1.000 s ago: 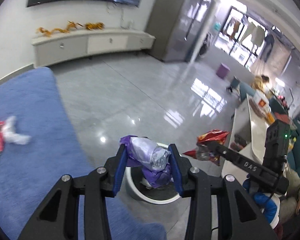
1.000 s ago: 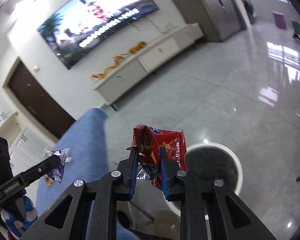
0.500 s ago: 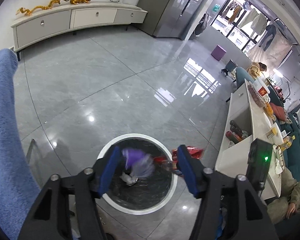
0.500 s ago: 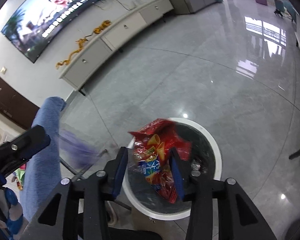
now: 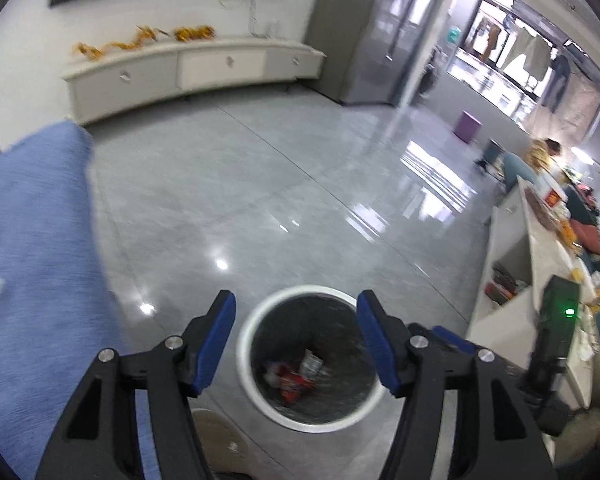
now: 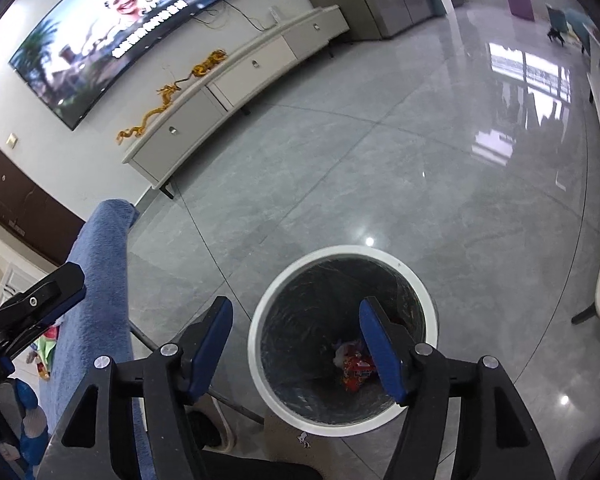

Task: Collect trash
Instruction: 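Return both open tools to the remaining wrappers on the rug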

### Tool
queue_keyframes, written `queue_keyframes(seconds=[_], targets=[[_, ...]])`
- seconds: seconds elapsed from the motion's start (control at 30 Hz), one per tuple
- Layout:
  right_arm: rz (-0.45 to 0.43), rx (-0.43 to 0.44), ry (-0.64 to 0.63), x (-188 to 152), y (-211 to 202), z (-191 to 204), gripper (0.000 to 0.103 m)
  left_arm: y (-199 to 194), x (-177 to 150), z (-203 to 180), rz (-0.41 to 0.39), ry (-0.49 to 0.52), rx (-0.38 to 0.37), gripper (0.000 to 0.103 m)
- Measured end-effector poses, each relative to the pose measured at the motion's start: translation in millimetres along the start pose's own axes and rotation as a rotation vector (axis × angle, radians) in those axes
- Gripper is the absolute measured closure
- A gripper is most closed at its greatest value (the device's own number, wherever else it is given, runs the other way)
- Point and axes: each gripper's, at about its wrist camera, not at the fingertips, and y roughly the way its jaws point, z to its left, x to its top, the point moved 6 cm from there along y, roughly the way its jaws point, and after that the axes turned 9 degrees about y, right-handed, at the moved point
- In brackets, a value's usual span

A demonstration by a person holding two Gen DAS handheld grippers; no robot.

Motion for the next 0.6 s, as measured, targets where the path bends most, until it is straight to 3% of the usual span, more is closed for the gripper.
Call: queue_keyframes(seconds=[0.13,0.3,0.6], targets=[[-0.033,0.008,-0.057,-2.2,-14.7,22.8,0.036,-34.1,-3.9,23.1,-0.070,-0.027,0.109,0.024],[-0.059,0.019,-0.137,-10.9,-28.4,53.8,0.033,-78.6,-14.9,44.1,-0.137,-0.044,0.215,0.024],[-0.088,0.095,-0.250,-29.1,-52.6,111.8,0.033,-143.4,-37.9,73.1,-0.221,-0.081,0.333,0.024]])
